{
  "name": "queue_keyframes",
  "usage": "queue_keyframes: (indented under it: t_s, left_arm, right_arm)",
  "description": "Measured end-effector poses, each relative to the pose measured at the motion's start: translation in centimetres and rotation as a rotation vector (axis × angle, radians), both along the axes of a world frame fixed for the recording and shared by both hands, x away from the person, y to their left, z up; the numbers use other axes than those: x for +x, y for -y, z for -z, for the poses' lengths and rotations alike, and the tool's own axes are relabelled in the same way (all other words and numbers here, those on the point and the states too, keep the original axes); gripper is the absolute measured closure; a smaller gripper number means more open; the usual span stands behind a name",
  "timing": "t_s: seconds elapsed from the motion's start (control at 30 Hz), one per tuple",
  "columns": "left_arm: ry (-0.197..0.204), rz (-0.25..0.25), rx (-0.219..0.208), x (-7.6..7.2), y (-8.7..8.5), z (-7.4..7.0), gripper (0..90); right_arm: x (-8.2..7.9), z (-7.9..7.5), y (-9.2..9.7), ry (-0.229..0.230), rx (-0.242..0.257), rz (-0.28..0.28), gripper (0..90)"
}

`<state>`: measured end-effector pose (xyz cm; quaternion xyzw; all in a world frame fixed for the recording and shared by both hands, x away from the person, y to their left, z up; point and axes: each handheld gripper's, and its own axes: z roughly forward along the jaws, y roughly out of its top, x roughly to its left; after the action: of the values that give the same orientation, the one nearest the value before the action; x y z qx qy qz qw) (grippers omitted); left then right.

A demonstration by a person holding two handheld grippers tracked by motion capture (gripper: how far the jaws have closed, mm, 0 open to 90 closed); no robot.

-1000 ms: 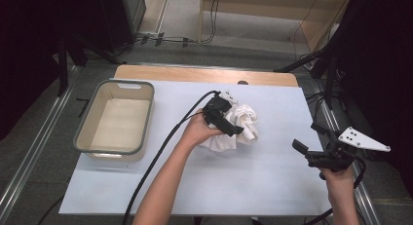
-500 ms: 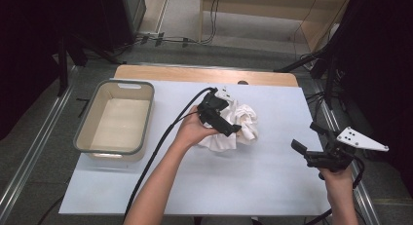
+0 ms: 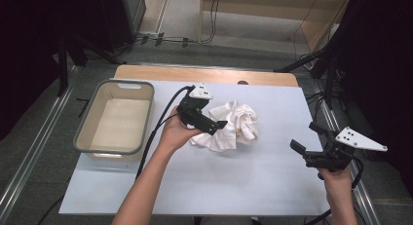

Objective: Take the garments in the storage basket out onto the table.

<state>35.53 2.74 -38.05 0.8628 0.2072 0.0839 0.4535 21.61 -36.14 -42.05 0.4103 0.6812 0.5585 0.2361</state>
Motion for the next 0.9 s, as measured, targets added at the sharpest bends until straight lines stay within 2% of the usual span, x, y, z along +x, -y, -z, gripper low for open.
queue_keyframes:
  t_s: [0.27, 0.43, 0.67, 0.9]
  left_arm:
    - [0.006, -0.035, -0.051, -0.8, -2.6, -0.5, 0.0]
    - [0.036, -0.080, -0.086, -1.3, -4.2, -1.0, 0.0]
    - [0.036, -0.110, -0.114, -1.9, -6.1, -0.9, 0.0]
    - [0.044, -0.125, -0.121, -2.6, -7.5, -0.6, 0.0]
  right_arm:
    - [0.0, -0.2, -0.5, 0.020, 0.010, -0.015, 0.0]
    - [0.1, -0.2, -0.7, 0.024, 0.000, -0.019, 0.0]
    - [-0.1, -0.2, -0.7, 0.019, -0.010, -0.012, 0.0]
    - [-0.6, -0.3, -0.5, 0.029, -0.009, 0.003, 0.0]
